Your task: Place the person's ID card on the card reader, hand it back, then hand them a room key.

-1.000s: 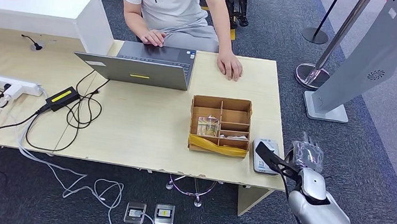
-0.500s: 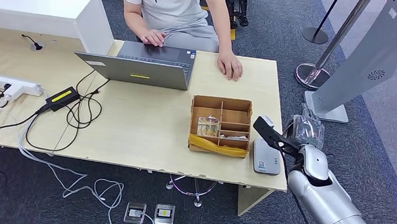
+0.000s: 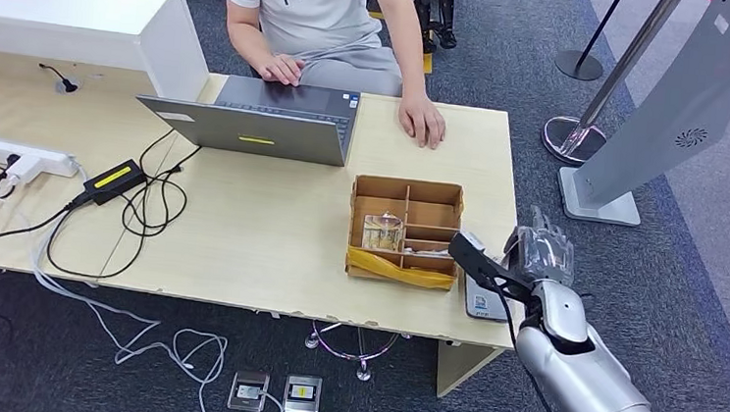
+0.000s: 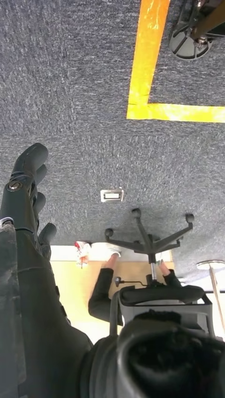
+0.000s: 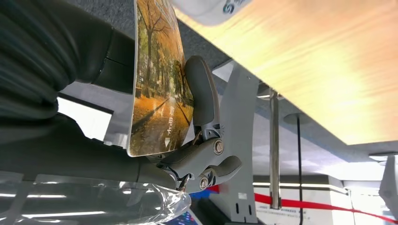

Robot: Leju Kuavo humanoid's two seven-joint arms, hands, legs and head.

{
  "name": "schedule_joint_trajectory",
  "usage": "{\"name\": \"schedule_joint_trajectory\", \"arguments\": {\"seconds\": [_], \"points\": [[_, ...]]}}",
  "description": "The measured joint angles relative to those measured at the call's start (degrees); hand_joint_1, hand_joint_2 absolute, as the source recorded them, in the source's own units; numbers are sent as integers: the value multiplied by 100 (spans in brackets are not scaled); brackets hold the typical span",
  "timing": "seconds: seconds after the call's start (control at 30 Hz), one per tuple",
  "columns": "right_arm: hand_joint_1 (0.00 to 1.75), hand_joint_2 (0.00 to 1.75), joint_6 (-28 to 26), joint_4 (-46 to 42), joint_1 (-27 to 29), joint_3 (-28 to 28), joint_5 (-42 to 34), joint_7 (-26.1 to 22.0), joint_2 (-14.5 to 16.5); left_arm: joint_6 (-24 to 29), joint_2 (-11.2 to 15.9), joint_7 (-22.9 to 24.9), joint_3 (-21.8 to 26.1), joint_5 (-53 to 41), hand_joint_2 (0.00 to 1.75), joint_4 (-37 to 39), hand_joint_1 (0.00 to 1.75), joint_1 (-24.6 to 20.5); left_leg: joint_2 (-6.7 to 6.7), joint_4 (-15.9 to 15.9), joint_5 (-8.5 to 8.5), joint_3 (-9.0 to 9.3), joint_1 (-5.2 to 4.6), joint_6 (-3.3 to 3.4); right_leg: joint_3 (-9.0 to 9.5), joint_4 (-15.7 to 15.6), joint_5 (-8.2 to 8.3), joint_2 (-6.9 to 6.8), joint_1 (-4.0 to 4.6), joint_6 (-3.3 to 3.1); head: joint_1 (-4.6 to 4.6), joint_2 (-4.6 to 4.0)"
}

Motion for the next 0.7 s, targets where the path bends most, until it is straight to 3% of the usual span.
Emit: {"name": "schedule_joint_trajectory", "arguments": {"seconds": [0.17,0.37,0.7], "points": [[175,175,1,126,9,96,2,-102,98,78,-2,-91,-2,87,0,-4,0,0,0,0,0,-3,0,0,1,1,0,0,0,0,0,-1],[175,175,-108,630,-95,265,25,-683,631,758,-251,-997,63,634,0,-42,0,1,5,-1,0,0,1,0,-3,1,0,13,1,-1,-2,0],[175,175,-151,1201,-104,466,-231,-902,1131,790,-409,-1066,140,797,0,-43,0,5,2,-1,0,-1,2,-1,-3,0,-1,3,2,-2,0,1]]}}
